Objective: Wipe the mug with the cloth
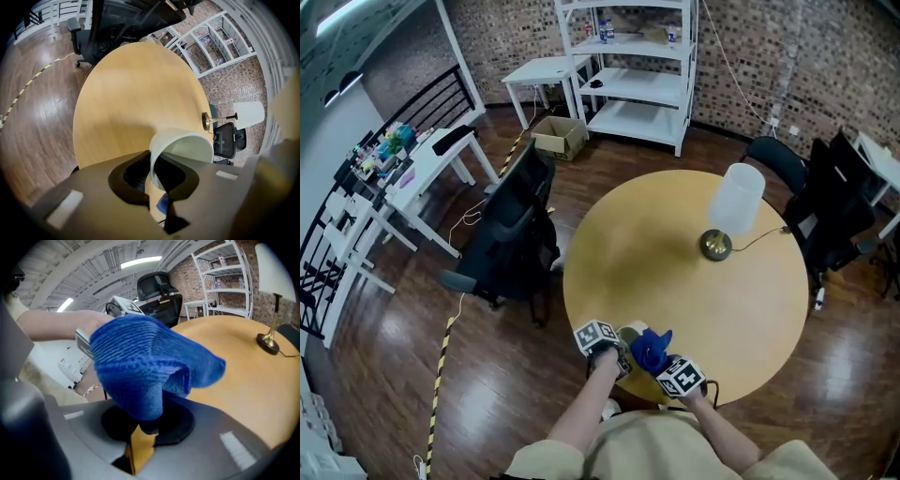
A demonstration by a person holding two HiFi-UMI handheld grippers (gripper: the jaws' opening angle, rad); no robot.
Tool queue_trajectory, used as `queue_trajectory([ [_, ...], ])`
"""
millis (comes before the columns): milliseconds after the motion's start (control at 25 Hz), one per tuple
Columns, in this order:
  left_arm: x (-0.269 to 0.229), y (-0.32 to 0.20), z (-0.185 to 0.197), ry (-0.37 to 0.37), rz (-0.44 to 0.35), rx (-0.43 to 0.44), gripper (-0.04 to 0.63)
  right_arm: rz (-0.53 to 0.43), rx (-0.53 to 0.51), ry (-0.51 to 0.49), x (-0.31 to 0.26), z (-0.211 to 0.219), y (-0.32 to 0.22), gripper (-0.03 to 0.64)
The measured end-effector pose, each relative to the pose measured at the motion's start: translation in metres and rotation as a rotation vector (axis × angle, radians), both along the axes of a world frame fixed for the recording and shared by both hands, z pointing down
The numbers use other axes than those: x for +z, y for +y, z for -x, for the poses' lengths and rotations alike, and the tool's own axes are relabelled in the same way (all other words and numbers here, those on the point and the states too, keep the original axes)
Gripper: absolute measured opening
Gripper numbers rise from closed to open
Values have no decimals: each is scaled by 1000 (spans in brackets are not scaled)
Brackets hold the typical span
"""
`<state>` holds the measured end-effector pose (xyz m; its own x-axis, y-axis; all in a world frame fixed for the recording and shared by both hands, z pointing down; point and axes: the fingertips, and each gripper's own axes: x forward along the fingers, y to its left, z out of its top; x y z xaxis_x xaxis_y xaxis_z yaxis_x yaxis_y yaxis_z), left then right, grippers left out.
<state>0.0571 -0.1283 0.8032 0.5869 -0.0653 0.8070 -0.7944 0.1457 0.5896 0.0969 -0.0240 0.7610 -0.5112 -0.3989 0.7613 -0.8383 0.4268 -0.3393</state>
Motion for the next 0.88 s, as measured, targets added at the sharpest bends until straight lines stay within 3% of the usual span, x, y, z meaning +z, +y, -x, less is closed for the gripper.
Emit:
queue_trajectory([
  [360, 1, 2, 2, 11, 3, 36, 23, 73, 209, 6, 30, -54, -8, 58],
  [720, 2, 7, 3, 42, 37, 11, 25, 82, 204, -153, 32, -46, -37, 58],
  [880, 3, 8, 6, 54, 42, 11, 25, 40, 123, -113, 36, -46, -51, 58],
])
